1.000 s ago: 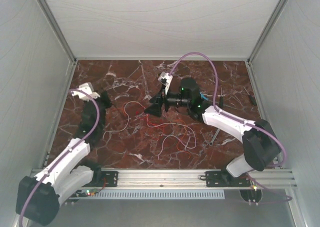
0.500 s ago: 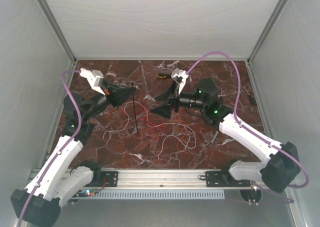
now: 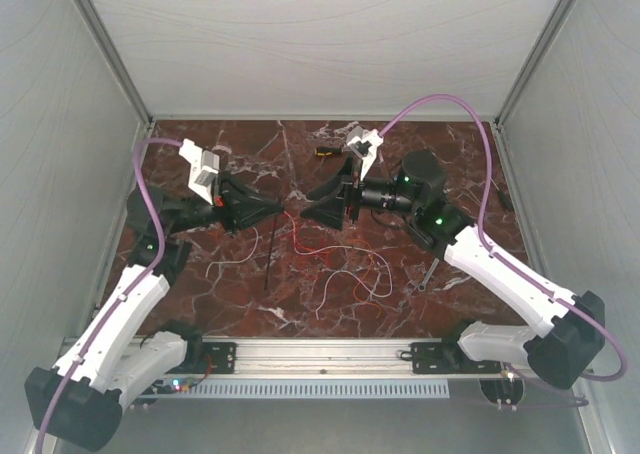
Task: Zip-tie the wires
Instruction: Adjust the ribbon.
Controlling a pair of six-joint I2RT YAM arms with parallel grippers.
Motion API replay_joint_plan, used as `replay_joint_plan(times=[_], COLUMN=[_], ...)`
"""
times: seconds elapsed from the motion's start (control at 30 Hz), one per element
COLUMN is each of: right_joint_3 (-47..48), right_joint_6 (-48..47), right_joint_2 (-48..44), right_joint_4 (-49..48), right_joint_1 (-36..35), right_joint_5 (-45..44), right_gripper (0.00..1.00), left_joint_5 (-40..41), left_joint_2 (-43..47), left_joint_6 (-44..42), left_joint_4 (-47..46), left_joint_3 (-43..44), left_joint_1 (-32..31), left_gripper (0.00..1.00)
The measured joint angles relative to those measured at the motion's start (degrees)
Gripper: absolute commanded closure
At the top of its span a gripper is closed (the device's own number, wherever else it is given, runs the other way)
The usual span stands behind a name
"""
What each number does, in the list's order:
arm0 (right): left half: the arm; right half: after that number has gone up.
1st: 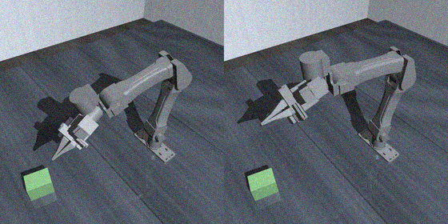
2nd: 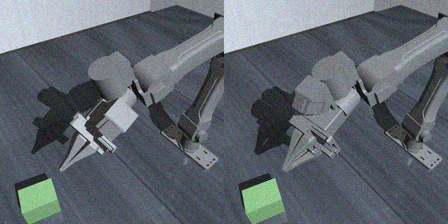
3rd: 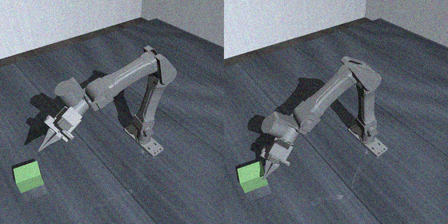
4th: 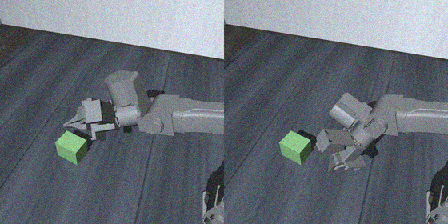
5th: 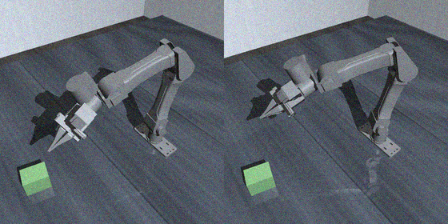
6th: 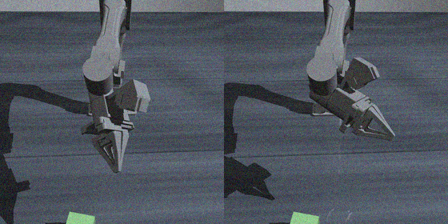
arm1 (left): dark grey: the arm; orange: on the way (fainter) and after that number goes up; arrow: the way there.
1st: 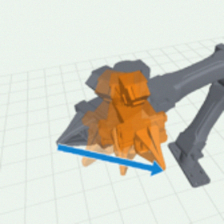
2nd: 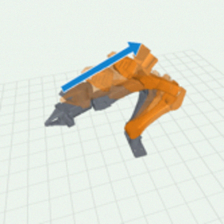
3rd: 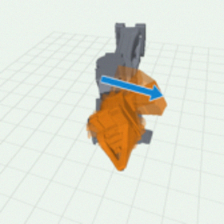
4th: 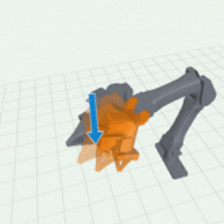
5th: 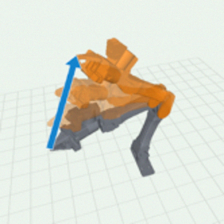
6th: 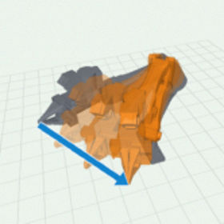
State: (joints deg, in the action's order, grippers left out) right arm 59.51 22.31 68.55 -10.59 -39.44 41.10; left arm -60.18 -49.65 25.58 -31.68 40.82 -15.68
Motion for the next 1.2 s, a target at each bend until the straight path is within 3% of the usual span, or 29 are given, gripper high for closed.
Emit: replay_joint_plan(times=[0.57, 0.87, 1.03, 1.2], right_joint_3=[1.6, 1.6, 1.6, 1.6], right_joint_6=[1.8, 3.2, 3.6, 3.8], right_joint_2=[-1.7, -1.4, -1.2, -1.2], right_joint_4=[-1.9, -5.4, -6.2, -6.4], right_joint_1=[-8.4, -10.1, -10.8, -10.9], right_joint_5=[-3.8, -6.8, -7.7, -9.0], right_gripper=[0.66, 0.81, 1.0, 1.0], left_joint_5=[-7.7, -7.8, -7.8, -7.3], left_joint_2=[-3.6, -4.2, -4.2, -4.2], left_joint_6=[11.1, 12.0, 12.2, 12.0], left_joint_4=[-16.4, -18.0, -18.0, -18.0], left_joint_3=[-1.9, -1.9, -1.9, -1.9], left_joint_1=[-3.8, -5.2, -5.2, -5.2], left_gripper=[1.0, 1.0, 1.0, 1.0])
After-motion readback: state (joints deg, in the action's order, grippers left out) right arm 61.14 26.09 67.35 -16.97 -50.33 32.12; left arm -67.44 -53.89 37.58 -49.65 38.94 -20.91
